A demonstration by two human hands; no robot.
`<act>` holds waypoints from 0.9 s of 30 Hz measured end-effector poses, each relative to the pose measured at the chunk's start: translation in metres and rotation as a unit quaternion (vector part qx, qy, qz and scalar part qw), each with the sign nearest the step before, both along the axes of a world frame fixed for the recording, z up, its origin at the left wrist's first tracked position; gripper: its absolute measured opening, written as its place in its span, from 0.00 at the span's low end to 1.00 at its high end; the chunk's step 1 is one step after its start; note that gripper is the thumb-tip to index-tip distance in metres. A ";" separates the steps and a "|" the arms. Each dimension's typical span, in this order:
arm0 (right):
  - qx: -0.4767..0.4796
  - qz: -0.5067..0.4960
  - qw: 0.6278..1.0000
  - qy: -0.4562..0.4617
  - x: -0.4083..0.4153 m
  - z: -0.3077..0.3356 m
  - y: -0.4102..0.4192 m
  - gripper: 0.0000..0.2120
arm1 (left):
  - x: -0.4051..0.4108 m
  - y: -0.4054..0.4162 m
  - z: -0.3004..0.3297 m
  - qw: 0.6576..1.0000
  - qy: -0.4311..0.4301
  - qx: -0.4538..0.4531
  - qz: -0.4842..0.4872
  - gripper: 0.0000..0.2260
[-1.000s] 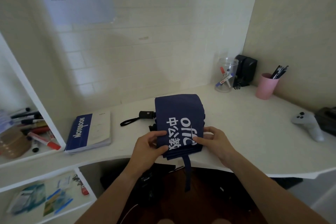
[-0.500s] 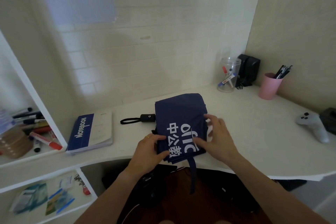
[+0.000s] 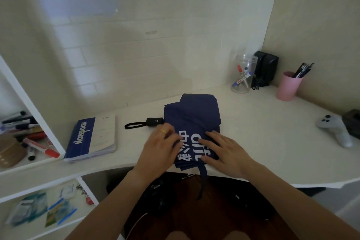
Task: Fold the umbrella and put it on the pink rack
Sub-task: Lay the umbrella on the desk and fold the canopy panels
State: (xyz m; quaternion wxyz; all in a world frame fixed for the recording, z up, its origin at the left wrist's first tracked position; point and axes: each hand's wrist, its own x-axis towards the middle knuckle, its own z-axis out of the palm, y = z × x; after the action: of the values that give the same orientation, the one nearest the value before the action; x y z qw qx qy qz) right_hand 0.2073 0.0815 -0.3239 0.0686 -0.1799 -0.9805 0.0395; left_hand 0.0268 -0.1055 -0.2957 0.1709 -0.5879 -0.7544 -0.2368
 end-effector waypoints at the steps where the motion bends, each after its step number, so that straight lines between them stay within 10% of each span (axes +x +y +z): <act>1: -0.002 0.000 1.000 -0.006 0.001 -0.001 0.000 0.33 | 0.003 0.008 -0.003 0.999 0.021 -0.037 -0.034 0.17; 5: -0.007 0.000 1.000 -0.014 -0.002 0.012 0.000 0.30 | -0.001 0.018 -0.030 0.967 0.004 -0.251 -0.044 0.25; 20: -0.058 -0.043 0.990 -0.124 -0.030 0.022 0.010 0.38 | -0.035 0.043 -0.019 0.943 0.030 -0.328 -0.048 0.27; 23: -0.147 -0.122 0.978 0.088 -0.039 0.050 0.016 0.32 | -0.033 0.037 -0.027 0.954 0.014 -0.295 -0.058 0.26; 27: -0.310 -0.278 0.854 0.312 -0.075 0.080 0.068 0.31 | -0.031 0.035 -0.029 0.961 -0.001 -0.270 -0.063 0.25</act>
State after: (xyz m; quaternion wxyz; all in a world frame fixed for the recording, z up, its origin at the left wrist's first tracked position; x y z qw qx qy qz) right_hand 0.1326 0.1498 -0.2441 0.3194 -0.4352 -0.7537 0.3749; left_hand -0.0042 -0.0709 -0.3249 -0.0105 -0.6586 -0.7516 -0.0350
